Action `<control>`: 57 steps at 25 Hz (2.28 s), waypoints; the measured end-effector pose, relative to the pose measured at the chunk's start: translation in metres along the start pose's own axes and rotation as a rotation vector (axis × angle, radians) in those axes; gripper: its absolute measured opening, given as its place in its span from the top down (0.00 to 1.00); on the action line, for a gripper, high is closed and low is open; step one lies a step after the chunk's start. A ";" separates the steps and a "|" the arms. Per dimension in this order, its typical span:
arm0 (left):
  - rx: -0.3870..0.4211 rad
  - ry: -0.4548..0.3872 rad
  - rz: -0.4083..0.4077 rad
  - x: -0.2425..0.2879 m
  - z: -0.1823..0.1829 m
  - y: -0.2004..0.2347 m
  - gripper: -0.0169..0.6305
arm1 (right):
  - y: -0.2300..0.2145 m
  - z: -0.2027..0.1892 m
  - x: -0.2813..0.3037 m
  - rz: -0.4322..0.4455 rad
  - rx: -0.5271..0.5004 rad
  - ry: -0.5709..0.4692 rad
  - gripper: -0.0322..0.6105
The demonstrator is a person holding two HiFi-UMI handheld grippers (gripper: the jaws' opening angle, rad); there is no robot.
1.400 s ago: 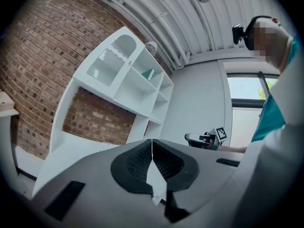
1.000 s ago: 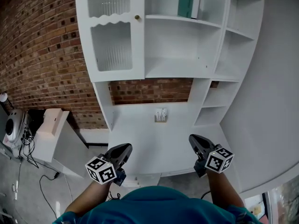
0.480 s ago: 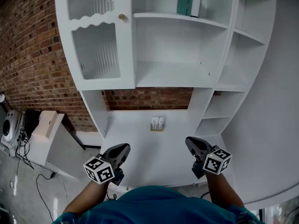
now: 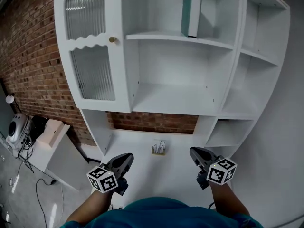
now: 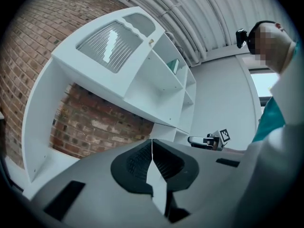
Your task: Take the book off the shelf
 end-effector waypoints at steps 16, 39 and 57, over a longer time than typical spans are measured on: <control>0.027 -0.014 -0.108 -0.009 0.038 0.016 0.94 | 0.023 0.021 0.002 -0.096 0.017 -0.068 0.63; 0.341 -0.138 -0.291 0.045 0.279 -0.108 0.94 | 0.064 0.331 -0.008 -0.300 -0.318 -0.262 0.58; 0.430 -0.134 -0.325 0.097 0.377 -0.173 0.94 | 0.064 0.459 0.062 -0.396 -0.408 -0.195 0.54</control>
Point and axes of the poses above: the fingertips, and each gripper's own axes: x forward along the fingers, y to its left, z out of its top, the point moved 5 cm from there along -x, backward along the fingers, and after that the axes turned 4 degrees about -x, right-handed, at the moved point
